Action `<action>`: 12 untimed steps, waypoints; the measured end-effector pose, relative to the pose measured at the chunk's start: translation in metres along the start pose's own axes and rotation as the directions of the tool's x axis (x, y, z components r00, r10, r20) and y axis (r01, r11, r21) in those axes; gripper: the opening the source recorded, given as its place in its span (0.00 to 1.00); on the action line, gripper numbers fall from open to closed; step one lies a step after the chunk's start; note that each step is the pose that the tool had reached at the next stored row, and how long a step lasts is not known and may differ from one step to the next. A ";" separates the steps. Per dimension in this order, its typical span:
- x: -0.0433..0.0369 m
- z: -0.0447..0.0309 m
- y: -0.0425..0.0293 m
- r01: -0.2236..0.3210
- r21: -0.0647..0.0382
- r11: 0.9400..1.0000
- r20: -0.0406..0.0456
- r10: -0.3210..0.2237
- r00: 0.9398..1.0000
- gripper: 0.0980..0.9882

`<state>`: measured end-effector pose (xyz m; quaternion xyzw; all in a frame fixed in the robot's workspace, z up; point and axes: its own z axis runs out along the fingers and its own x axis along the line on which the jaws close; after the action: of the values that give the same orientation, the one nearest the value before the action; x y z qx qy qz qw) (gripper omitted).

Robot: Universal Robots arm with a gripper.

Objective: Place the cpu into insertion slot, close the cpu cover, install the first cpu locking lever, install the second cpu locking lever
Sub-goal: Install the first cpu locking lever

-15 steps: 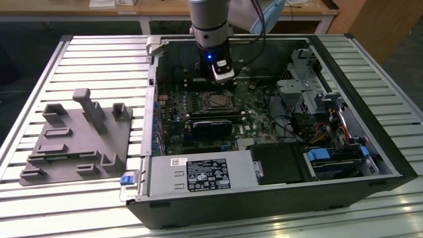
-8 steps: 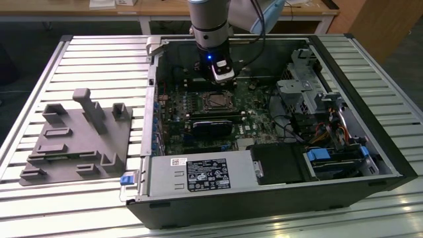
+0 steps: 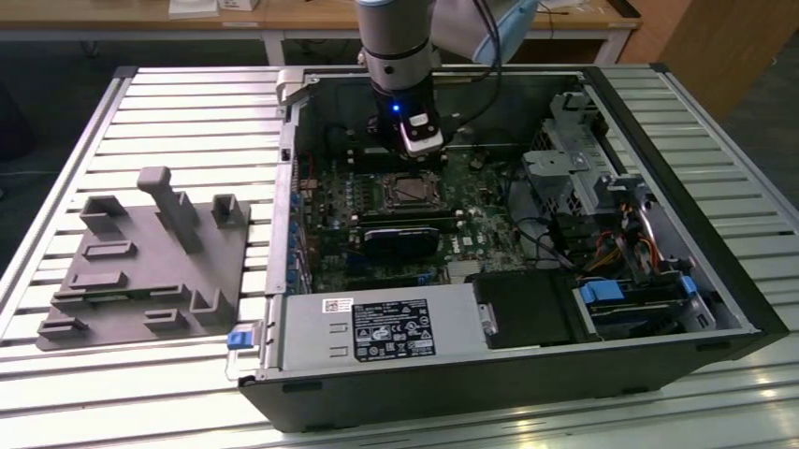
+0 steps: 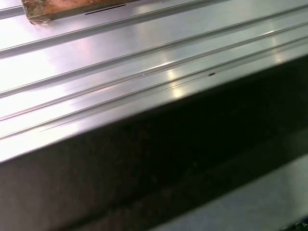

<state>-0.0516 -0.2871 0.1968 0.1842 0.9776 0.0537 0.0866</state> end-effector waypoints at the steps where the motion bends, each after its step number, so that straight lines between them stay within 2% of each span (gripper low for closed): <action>1: -0.0002 -0.0010 0.0001 0.000 0.000 1.000 0.000 0.000 1.000 0.01; 6: -0.0009 -0.0061 0.0008 0.000 0.000 1.000 0.000 0.000 1.000 0.01; 12: -0.0006 -0.0060 0.0010 0.000 0.000 1.000 0.000 0.000 1.000 0.01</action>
<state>-0.0518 -0.2868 0.2030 0.1843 0.9776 0.0535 0.0866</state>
